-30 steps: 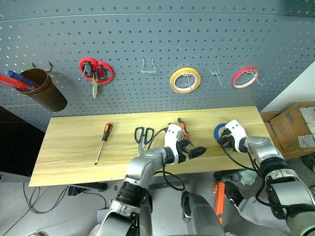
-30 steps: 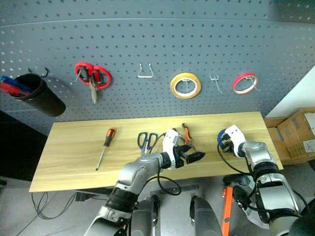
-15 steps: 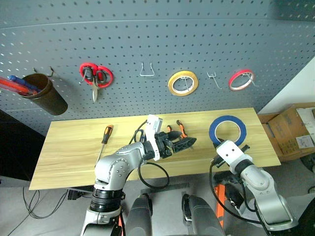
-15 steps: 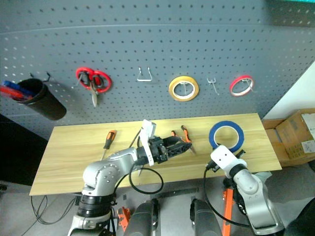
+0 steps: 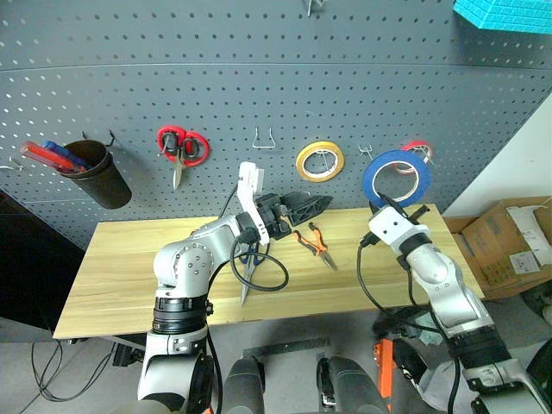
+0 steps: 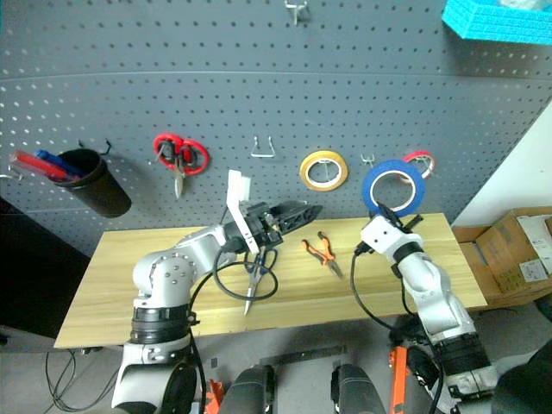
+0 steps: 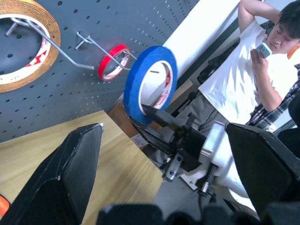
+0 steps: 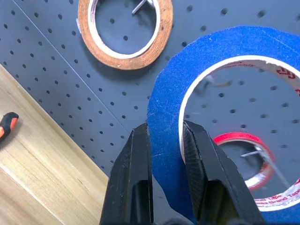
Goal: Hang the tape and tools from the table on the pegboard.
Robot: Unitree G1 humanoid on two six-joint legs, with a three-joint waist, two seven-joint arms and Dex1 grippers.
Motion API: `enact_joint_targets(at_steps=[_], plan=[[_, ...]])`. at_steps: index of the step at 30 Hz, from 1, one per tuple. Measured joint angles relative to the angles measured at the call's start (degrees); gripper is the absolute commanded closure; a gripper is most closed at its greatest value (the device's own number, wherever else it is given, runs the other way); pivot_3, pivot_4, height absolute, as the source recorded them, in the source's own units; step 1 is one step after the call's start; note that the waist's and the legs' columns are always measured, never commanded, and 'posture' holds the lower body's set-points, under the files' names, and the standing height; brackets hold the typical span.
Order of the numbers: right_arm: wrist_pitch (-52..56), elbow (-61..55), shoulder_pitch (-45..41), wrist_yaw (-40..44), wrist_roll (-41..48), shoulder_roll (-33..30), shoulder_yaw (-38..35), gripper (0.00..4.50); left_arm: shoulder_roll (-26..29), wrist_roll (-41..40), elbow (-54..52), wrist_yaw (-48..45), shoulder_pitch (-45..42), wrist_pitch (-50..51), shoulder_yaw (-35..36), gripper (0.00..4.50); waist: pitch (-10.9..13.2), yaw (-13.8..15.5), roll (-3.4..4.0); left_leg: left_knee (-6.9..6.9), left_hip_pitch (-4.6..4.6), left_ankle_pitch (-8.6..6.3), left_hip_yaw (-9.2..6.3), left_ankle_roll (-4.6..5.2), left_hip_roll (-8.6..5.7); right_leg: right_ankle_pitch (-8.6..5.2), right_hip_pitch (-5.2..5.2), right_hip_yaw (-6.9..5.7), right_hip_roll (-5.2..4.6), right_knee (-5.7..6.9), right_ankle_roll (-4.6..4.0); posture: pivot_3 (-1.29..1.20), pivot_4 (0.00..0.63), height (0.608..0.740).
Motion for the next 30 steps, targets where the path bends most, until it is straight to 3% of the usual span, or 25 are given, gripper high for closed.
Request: enact_joint_targets(at_steps=[10, 11, 21, 25, 30], plan=[[-4.4, 12.99, -7.63, 13.92, 12.75, 0.85, -0.51, 3.95, 0.13, 0.03, -0.23, 1.81, 1.13, -1.14, -0.1, 0.0, -0.26, 0.05, 0.03, 0.09, 0.06, 0.03, -0.03, 0.02, 0.0, 0.04, 0.09, 0.01, 0.0, 0.12, 0.03, 0.08, 0.067, 0.74], [-3.95, 13.72, -8.43, 14.78, 13.74, 1.11, -0.66, 3.22, 0.11, 0.03, -0.24, 2.01, 1.14, -1.46, -0.11, 0.0, -0.32, 0.07, 0.03, 0.11, 0.08, 0.03, -0.03, 0.03, 0.0, 0.05, 0.11, 0.01, 0.0, 0.13, 0.02, 0.08, 0.067, 0.74], [1.45, 14.64, -9.88, 13.5, 15.99, 2.34, -3.81, 0.03, 0.06, 0.02, -0.24, 2.16, 1.18, -1.87, -0.73, 0.0, -1.09, 0.24, 0.02, 0.11, 0.19, 0.05, -0.03, 0.06, 0.0, 0.07, 0.19, 0.03, 0.0, 0.22, -0.01, 0.08, 0.083, 0.74], [11.41, 2.43, 0.53, 11.97, 17.0, 4.1, -4.72, 0.03, 1.42, 2.38, -1.06, 2.68, 4.56, -3.49, -2.41, 0.0, -1.42, 0.56, 0.11, 0.0, 0.24, 0.04, 0.0, 0.07, 0.0, 0.18, 0.19, 0.06, 0.01, 0.18, -0.23, 0.09, 0.102, 0.74], [32.07, -10.5, 8.73, 13.3, 17.14, 5.47, -1.65, 0.03, 2.66, 10.28, -1.15, 5.95, 11.17, -8.12, -6.29, 0.0, -1.41, 0.65, 0.14, 0.01, 0.47, 0.05, 0.13, 0.09, 0.04, 0.08, 0.21, 0.2, 0.03, 0.27, -0.2, 0.1, 0.139, 0.74]])
